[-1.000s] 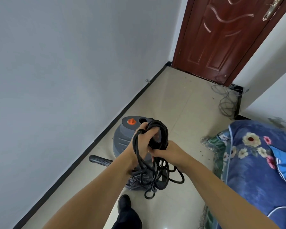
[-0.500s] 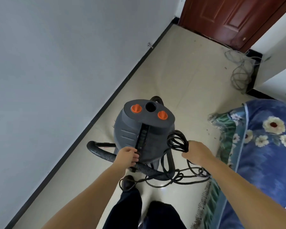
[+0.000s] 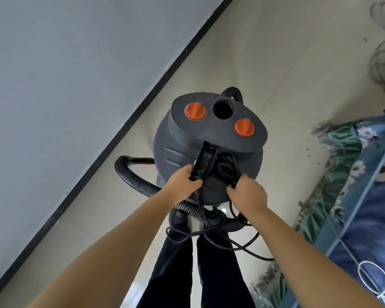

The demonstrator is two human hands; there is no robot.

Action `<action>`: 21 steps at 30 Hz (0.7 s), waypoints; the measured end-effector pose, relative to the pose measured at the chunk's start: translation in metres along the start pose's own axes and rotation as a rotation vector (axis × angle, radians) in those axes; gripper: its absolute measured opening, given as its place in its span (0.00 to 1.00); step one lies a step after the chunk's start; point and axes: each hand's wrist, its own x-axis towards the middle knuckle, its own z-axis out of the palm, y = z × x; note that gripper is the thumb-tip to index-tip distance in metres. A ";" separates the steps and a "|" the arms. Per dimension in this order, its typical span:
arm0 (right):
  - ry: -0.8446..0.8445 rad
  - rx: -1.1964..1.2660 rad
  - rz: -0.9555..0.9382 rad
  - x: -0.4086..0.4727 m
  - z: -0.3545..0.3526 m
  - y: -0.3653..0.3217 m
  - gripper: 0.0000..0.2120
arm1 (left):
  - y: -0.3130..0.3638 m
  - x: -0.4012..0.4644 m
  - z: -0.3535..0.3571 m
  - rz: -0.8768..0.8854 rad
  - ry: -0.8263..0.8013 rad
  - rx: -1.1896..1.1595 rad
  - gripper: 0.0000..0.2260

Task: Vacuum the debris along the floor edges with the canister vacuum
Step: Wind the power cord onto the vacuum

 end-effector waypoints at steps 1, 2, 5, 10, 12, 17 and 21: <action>-0.013 -0.039 -0.020 0.001 -0.002 0.001 0.11 | 0.001 0.002 -0.002 0.006 -0.002 0.032 0.09; -0.034 -0.076 -0.038 0.003 -0.005 0.001 0.12 | 0.002 0.004 -0.004 0.006 -0.008 0.053 0.10; -0.176 -0.138 -0.050 0.012 -0.020 0.001 0.14 | 0.005 0.005 -0.006 -0.012 -0.042 0.074 0.09; -0.361 -0.142 -0.060 0.029 -0.036 -0.010 0.12 | 0.015 0.000 -0.010 -0.063 -0.207 -0.067 0.16; -0.388 -0.087 -0.087 0.036 -0.037 -0.015 0.09 | 0.018 -0.001 -0.014 -0.087 -0.247 -0.106 0.16; -0.550 -0.208 -0.189 0.051 -0.040 -0.035 0.10 | 0.007 0.001 -0.032 -0.211 -0.179 -0.460 0.13; -0.524 -0.232 -0.244 0.058 -0.037 -0.062 0.08 | 0.007 0.010 -0.036 -0.135 -0.225 -0.294 0.25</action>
